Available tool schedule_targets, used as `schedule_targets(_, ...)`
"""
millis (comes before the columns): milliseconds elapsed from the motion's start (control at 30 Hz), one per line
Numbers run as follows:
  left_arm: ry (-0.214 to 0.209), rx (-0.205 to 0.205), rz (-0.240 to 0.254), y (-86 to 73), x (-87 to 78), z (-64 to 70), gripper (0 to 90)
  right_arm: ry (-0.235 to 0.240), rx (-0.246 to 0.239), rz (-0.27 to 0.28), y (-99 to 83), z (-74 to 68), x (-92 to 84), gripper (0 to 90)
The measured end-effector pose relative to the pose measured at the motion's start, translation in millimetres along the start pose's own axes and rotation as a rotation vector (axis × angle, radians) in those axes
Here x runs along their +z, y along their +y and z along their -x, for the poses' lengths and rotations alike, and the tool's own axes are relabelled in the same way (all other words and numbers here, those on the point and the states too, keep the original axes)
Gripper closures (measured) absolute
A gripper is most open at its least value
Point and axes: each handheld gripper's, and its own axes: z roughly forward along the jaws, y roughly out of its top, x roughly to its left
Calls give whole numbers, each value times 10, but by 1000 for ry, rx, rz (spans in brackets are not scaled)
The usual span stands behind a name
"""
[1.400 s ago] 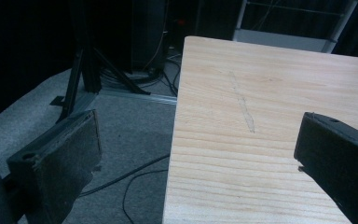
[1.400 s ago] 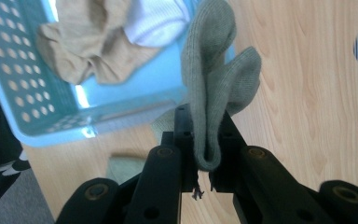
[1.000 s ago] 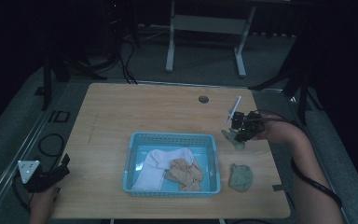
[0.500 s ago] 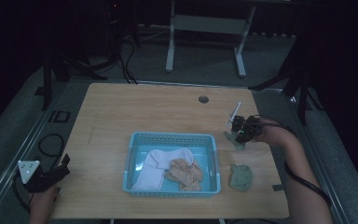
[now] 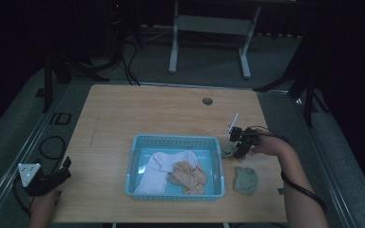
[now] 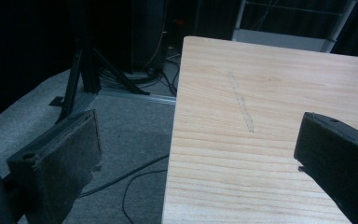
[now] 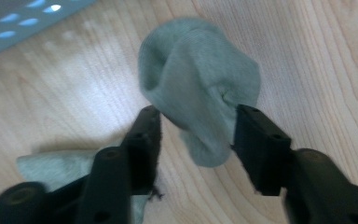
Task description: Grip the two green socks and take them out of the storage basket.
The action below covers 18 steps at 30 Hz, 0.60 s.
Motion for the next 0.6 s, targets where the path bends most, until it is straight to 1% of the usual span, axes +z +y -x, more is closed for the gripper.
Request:
schedule_targets(33, 0, 0, 0, 0, 0, 0, 7, 0, 0, 0, 0, 0, 0, 473)
schedule_targets(100, -1, 0, 1, 0, -1, 0, 7, 0, 10, 22, -45, -23, -78, 412)
schedule_targets(133, 0, -1, 2, -1, -1, 1, 7, -4, 24, 56, -85, -33, -139, 343)
schedule_targets(167, 0, -1, 2, -1, -1, 1, 7, -4, 24, 56, -85, -33, -139, 343)
schedule_targets(200, 0, 0, 1, -1, -1, 0, 7, -7, 62, 102, -154, -28, -205, 299)
schedule_targets(267, 1, 0, 0, 0, -1, 1, 7, -19, 82, 127, -213, -31, -235, 279)
schedule_targets(300, 0, 0, 1, -1, -2, 1, 7, -15, 97, 133, -251, -27, -246, 264)
schedule_targets(333, 0, -1, 1, -1, -2, 1, 7, -8, 111, 148, -292, -17, -248, 233)
schedule_targets(367, 0, -1, 1, -1, -2, 1, 7, -8, 111, 148, -292, -17, -248, 233)
schedule_targets(400, 1, -1, 1, -1, -2, 1, 7, 11, 143, 168, -396, 2, -241, 193)
schedule_targets(467, 2, 0, -2, 1, 0, 1, 7, 14, 168, 172, -471, 22, -220, 143)
schedule_targets(533, 2, 1, -3, 1, 1, 2, 7, 10, 196, 178, -548, 41, -189, 145)
schedule_targets(600, 3, 1, -3, 1, 1, 2, 7, 12, 213, 186, -624, 57, -164, 143)
